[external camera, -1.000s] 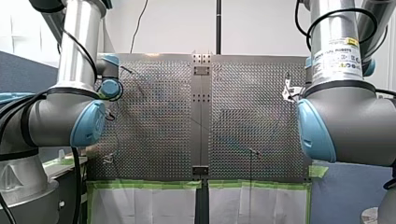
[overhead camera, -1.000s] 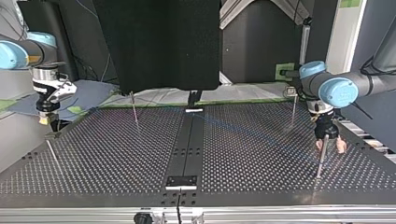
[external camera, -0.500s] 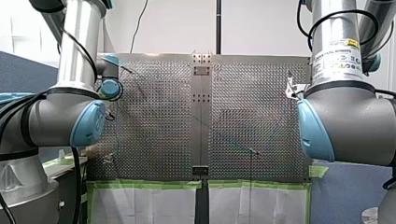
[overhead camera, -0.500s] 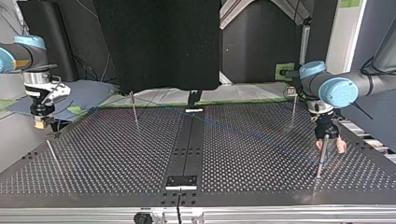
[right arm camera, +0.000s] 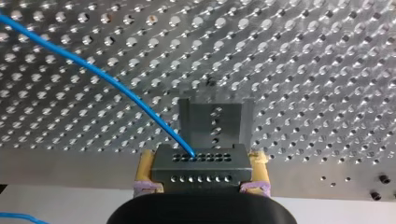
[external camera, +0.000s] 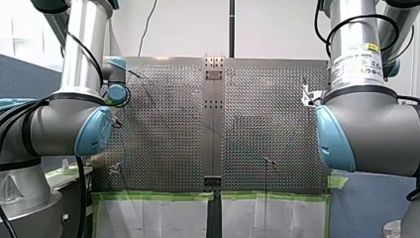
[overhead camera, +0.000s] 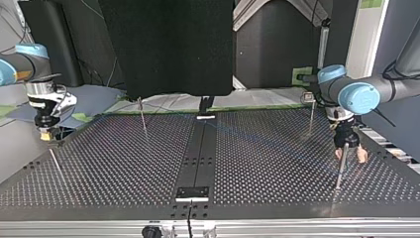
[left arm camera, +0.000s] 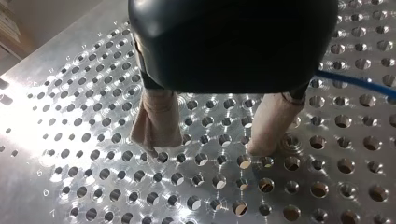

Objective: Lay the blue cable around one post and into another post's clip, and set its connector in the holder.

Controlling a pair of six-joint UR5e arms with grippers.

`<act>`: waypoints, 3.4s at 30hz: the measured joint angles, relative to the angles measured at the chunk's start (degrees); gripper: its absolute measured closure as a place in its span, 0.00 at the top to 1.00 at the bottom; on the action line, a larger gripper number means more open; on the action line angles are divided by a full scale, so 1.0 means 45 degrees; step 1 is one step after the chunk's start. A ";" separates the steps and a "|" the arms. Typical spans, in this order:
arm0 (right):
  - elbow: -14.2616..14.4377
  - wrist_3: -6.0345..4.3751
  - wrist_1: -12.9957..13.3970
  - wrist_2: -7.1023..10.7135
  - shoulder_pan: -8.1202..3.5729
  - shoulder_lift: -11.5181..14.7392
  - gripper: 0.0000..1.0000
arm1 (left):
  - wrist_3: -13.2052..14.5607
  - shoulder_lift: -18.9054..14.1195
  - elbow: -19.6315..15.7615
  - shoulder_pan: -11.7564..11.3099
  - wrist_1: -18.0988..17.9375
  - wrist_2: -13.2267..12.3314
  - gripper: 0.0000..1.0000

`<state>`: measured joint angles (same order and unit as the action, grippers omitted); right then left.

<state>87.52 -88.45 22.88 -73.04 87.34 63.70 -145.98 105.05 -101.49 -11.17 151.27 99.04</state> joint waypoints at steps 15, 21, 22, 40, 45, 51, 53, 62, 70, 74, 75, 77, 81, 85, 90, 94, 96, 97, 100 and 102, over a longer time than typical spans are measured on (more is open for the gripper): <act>-0.0673 -0.0286 0.0234 0.0254 0.0276 -0.0407 0.00 | 0.0000 0.0005 0.0000 0.0002 0.0000 0.0004 0.99; -0.0810 -0.0327 0.0201 0.0274 0.0340 -0.0441 0.00 | 0.0000 0.0000 0.0000 0.0000 0.0013 0.0010 0.99; -0.0818 -0.0323 0.0178 0.0274 0.0350 -0.0446 0.00 | 0.0000 0.0001 0.0000 0.0001 0.0015 0.0010 0.99; -0.0824 -0.0132 -0.0647 0.0143 0.0350 -0.0475 0.00 | 0.0000 0.0002 -0.0001 -0.0005 0.0001 0.0045 0.99; -0.0825 0.0129 -0.0880 0.0189 0.0254 -0.0471 0.00 | 0.0008 0.0002 -0.0001 -0.0022 0.0000 0.0050 0.99; -0.0832 0.0325 -0.0933 0.0619 0.0117 -0.0472 0.00 | 0.0018 0.0005 0.0000 -0.0046 0.0000 0.0050 0.99; -0.0829 0.0341 -0.0886 0.0879 0.0081 -0.0471 0.00 | 0.0019 0.0004 0.0000 -0.0048 0.0000 0.0049 0.99; -0.0826 0.0286 -0.0601 0.1590 -0.0037 -0.0472 0.00 | 0.0032 0.0003 0.0000 -0.0086 -0.0010 0.0066 0.99; -0.0825 0.0218 -0.0462 0.1656 -0.0186 -0.0471 0.00 | 0.0039 0.0002 0.0000 -0.0108 -0.0055 0.0059 0.99; -0.0825 0.0170 -0.0362 0.1824 -0.0226 -0.0473 0.00 | 0.0039 0.0002 0.0000 -0.0114 -0.0058 0.0061 0.99; -0.0824 0.0145 -0.0331 0.1879 -0.0233 -0.0475 0.00 | 0.0039 0.0002 0.0000 -0.0113 -0.0058 0.0059 0.99; -0.0824 0.0058 -0.0247 0.1983 -0.0249 -0.0478 0.00 | 0.0039 0.0001 0.0000 -0.0114 -0.0058 0.0055 0.99; -0.0823 -0.0088 -0.0120 0.2077 -0.0292 -0.0485 0.00 | 0.0039 0.0002 0.0000 -0.0114 -0.0058 0.0050 0.99; -0.0823 -0.0143 -0.0059 0.2102 -0.0326 -0.0488 0.00 | 0.0039 0.0002 0.0000 -0.0126 -0.0058 0.0050 0.99; -0.0824 -0.0158 -0.0017 0.2111 -0.0355 -0.0491 0.00 | 0.0039 0.0002 0.0000 -0.0129 -0.0059 0.0050 0.99; -0.0821 -0.0180 0.0060 0.2109 -0.0370 -0.0508 0.00 | 0.0039 0.0006 0.0000 -0.0138 -0.0058 0.0050 0.99; -0.0820 -0.0215 0.0101 0.2108 -0.0371 -0.0513 0.00 | 0.0039 0.0004 0.0000 -0.0144 -0.0059 0.0050 0.99; -0.0820 -0.0235 0.0122 0.2107 -0.0370 -0.0520 0.00 | 0.0039 0.0004 0.0000 -0.0146 -0.0059 0.0050 0.99; -0.0821 -0.0260 0.0162 0.2107 -0.0370 -0.0527 0.00 | 0.0039 0.0005 0.0000 -0.0153 -0.0058 0.0044 0.99; -0.0822 -0.0265 0.0183 0.2107 -0.0366 -0.0538 0.00 | 0.0043 0.0003 0.0000 -0.0152 -0.0058 0.0045 0.99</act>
<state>83.82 -89.64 23.71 -63.55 85.69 61.28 -145.79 105.06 -101.49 -11.85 151.01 99.25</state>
